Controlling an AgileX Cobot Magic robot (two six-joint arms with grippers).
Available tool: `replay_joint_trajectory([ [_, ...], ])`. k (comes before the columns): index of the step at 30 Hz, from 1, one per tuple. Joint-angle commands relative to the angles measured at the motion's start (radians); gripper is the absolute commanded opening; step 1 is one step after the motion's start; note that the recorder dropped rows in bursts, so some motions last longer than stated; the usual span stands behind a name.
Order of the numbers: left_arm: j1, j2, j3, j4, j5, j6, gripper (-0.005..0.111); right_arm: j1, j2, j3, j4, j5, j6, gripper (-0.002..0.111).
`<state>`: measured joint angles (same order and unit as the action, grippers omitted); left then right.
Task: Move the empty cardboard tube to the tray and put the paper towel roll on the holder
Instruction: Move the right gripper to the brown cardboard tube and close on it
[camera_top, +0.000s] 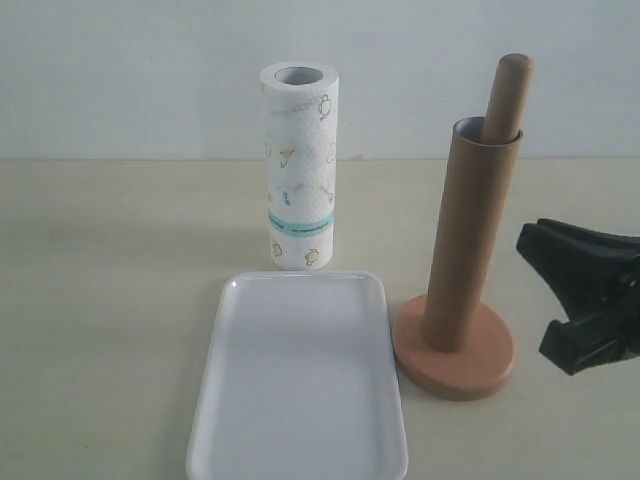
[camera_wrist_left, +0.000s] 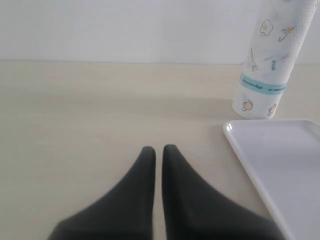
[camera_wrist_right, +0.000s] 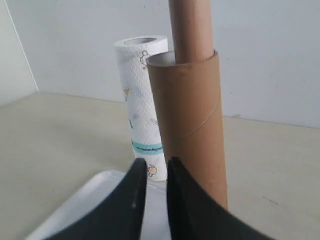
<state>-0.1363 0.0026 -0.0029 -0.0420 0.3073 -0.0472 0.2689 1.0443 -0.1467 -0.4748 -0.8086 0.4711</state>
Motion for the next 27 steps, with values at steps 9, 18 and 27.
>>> replay_joint_trajectory([
  [9,0.004,-0.003,0.003,0.001,-0.001,0.005,0.005,0.002,0.393,-0.113,0.09,-0.129,-0.156,0.087],
  [18,0.004,-0.003,0.003,0.001,-0.001,0.005,0.005,0.002,0.579,-0.198,0.09,-0.189,-0.165,0.079],
  [27,0.004,-0.003,0.003,0.001,-0.001,0.005,0.005,0.002,0.606,-0.216,0.112,-0.19,-0.197,0.04],
])
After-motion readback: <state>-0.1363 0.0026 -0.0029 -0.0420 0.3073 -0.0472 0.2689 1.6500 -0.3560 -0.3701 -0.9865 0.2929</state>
